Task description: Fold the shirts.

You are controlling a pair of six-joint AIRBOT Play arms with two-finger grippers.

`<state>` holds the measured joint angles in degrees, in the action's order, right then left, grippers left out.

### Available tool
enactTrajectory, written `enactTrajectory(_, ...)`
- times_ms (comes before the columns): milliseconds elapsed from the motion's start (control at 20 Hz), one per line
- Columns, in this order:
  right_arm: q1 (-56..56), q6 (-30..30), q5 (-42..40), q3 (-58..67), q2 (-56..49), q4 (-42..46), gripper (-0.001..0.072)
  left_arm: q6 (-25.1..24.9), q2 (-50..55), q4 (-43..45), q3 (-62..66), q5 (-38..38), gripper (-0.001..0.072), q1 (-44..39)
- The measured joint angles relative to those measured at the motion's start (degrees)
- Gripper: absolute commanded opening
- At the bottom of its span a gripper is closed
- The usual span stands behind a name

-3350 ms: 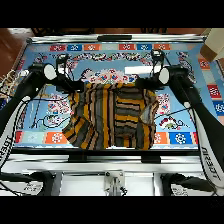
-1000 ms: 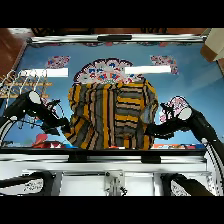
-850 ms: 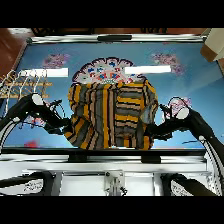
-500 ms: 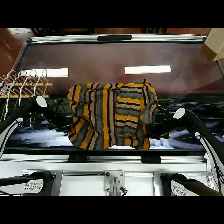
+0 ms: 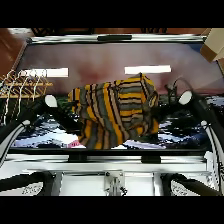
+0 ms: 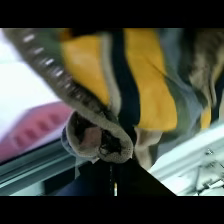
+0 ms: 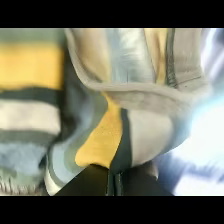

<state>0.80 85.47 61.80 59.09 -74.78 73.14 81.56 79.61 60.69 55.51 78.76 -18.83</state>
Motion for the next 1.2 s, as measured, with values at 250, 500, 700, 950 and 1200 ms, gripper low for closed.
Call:
enactTrajectory(250, 0.0, 2.78, -9.07, 14.05, -0.02, 4.04, 0.0049, -2.01, -0.11, -13.53, 3.02, -10.43, 0.0049, -17.81)
enactTrajectory(500, 0.02, 3.72, -13.73, 19.21, -0.22, -0.11, 0.0049, -1.25, 4.28, -19.12, 11.02, -25.62, 0.005, -29.73)
enactTrajectory(700, 0.02, 4.52, -10.58, 20.15, -1.77, 0.39, 0.0061, -0.81, 9.9, -23.76, 14.56, -28.74, 0.0525, -33.79)
enactTrajectory(950, 0.0, 5.2, -4.2, 20.46, -3.63, 2.78, 0.0508, -4.7, 11.72, -23.91, 20.04, -17.35, 0.0556, -29.97)
enactTrajectory(1200, -1.77, 3.67, 6.23, 20.44, -1.62, 9.42, 0.0508, -4.98, 10.82, -7.8, 33.09, 0.44, 0.0557, -12.98)
